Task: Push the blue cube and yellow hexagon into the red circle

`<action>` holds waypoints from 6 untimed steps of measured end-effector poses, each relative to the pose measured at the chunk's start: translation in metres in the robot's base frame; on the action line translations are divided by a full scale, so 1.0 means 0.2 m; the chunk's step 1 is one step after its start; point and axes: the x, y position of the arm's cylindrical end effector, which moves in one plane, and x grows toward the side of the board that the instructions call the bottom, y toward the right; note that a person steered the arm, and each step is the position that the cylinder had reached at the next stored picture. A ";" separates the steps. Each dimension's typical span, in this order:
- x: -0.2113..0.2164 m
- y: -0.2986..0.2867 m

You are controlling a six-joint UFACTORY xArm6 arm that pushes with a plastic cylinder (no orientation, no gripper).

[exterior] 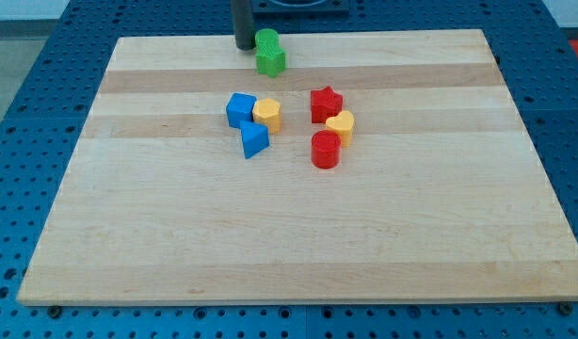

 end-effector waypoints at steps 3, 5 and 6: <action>0.03 -0.12; 0.37 -0.29; 0.59 -0.18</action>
